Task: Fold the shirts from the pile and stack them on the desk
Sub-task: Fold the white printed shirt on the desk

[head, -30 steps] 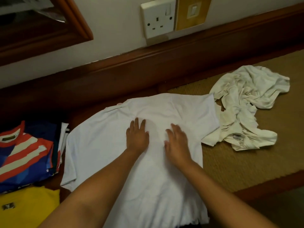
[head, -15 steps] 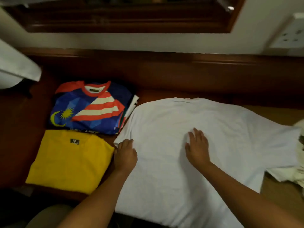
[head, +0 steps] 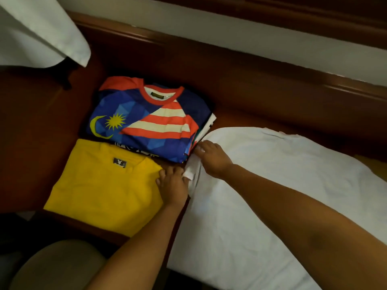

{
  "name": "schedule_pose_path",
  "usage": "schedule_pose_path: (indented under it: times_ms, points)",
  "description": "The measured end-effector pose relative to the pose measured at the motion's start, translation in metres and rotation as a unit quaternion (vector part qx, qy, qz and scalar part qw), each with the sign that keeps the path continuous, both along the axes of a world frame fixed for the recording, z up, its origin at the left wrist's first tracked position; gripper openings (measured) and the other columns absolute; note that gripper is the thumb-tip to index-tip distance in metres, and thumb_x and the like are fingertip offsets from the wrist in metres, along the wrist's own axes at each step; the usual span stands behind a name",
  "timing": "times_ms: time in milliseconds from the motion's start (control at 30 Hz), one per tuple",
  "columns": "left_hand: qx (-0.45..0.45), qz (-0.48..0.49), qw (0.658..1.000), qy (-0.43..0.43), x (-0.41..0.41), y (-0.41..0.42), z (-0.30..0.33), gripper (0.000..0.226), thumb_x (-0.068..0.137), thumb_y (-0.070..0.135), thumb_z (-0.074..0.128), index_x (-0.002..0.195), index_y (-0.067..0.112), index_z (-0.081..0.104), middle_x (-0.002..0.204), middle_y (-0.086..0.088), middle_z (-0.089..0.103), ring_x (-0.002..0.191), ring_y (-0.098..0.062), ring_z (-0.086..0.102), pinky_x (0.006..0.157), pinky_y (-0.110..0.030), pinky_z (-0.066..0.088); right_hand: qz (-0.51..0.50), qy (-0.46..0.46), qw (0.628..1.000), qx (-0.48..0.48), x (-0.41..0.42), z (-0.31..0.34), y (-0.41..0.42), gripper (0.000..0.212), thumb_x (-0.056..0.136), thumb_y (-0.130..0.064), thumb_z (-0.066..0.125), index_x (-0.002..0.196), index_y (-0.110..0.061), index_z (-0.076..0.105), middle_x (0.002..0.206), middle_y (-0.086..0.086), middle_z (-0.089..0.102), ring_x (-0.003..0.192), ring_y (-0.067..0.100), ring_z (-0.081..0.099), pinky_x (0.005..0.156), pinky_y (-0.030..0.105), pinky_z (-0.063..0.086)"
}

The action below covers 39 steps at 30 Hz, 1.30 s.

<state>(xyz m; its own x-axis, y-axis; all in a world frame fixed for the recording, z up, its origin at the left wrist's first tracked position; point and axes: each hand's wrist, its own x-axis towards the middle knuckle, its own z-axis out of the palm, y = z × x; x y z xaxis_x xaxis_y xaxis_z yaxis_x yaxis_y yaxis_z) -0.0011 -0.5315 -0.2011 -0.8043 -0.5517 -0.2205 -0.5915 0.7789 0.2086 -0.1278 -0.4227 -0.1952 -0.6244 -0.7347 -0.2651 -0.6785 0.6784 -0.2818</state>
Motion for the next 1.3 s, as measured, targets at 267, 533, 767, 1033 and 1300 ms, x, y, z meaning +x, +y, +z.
schedule_pose_path:
  times_ms: [267, 533, 767, 1033, 1300]
  points:
    - [0.260, -0.026, 0.933, 0.247, -0.015, -0.021, 0.050, 0.009, 0.092, 0.014, 0.060, 0.098, 0.007, 0.063, 0.088, -0.005, 0.065, 0.079, -0.017, 0.057, 0.065, -0.014, 0.040, -0.011, -0.039, 0.988, -0.149, -0.008, 0.015, 0.004, 0.022, 0.082, -0.029, 0.065, 0.099, -0.016, 0.068, 0.106, 0.005, 0.065, 0.101, 0.024, 0.059, 0.085, 0.039, 0.049]
    - [0.289, -0.003, 0.952, 0.096, -0.041, -0.023, 0.054, 0.016, 0.091, 0.030, 0.062, 0.095, 0.015, 0.058, 0.083, 0.005, 0.058, 0.075, -0.013, 0.057, 0.060, -0.020, 0.039, -0.213, -0.209, 0.928, -0.221, -0.069, 0.090, -0.019, 0.004, 0.094, -0.011, 0.058, 0.094, -0.013, 0.062, 0.091, 0.002, 0.062, 0.087, 0.015, 0.060, 0.075, 0.024, 0.047]
    - [0.281, 0.065, 0.932, 0.220, -0.077, -0.038, 0.074, 0.025, 0.093, 0.022, 0.059, 0.116, 0.012, 0.055, 0.120, -0.007, 0.057, 0.111, -0.023, 0.055, 0.087, -0.028, 0.048, -0.221, -0.213, 0.925, -0.223, -0.094, 0.104, -0.032, 0.007, 0.094, -0.002, 0.054, 0.095, -0.006, 0.061, 0.092, 0.009, 0.059, 0.088, 0.016, 0.057, 0.074, 0.019, 0.046]
    - [0.529, 0.075, 0.842, 0.079, -0.126, -0.050, 0.091, 0.029, 0.095, 0.031, 0.055, 0.119, 0.016, 0.059, 0.120, -0.003, 0.062, 0.116, -0.026, 0.055, 0.081, -0.029, 0.045, -0.184, -0.248, 0.918, -0.250, -0.105, 0.126, -0.031, 0.012, 0.094, 0.001, 0.051, 0.098, -0.003, 0.062, 0.091, 0.004, 0.057, 0.083, 0.008, 0.053, 0.072, 0.014, 0.043]
    - [0.284, 0.061, 0.937, 0.192, -0.116, -0.070, 0.085, 0.029, 0.098, 0.018, 0.051, 0.125, 0.007, 0.052, 0.118, -0.012, 0.059, 0.103, -0.025, 0.056, 0.078, -0.027, 0.043, -0.364, -0.160, 0.883, -0.249, -0.064, 0.073, 0.024, 0.021, 0.095, -0.003, 0.049, 0.108, -0.012, 0.063, 0.105, 0.007, 0.063, 0.092, 0.019, 0.057, 0.077, 0.020, 0.047]
